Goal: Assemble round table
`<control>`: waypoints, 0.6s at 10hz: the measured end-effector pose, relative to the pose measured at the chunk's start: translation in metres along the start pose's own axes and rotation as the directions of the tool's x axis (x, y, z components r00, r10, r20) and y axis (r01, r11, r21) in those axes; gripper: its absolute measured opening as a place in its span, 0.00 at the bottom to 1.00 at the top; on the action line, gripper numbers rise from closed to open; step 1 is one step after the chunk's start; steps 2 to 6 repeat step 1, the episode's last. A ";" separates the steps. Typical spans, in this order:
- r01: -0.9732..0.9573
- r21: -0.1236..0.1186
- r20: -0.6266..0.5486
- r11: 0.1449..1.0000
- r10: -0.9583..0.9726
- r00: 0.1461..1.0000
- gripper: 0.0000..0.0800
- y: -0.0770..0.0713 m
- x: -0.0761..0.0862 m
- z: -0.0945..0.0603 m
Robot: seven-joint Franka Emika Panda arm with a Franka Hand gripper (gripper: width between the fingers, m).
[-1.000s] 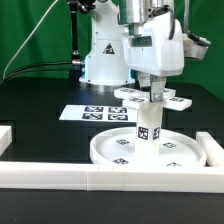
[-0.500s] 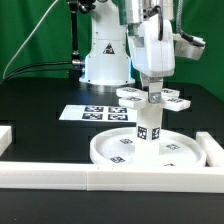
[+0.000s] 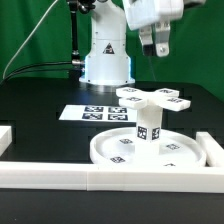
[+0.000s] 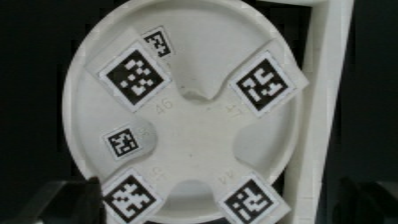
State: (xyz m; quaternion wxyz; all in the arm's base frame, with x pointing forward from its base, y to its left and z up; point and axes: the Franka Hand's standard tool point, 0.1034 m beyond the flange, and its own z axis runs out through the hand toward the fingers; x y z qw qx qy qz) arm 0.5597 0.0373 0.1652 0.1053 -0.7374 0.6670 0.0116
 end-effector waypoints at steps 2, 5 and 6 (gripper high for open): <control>0.001 -0.006 0.000 1.000 -0.001 1.000 0.81 0.001 0.000 0.003; 0.001 -0.006 0.000 1.000 -0.001 1.000 0.81 0.001 0.000 0.003; 0.001 -0.006 0.000 1.000 -0.001 1.000 0.81 0.001 0.000 0.003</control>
Offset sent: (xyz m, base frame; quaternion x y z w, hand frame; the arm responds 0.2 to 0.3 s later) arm 0.0000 0.0000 0.0000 0.0000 0.0000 0.0000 1.0000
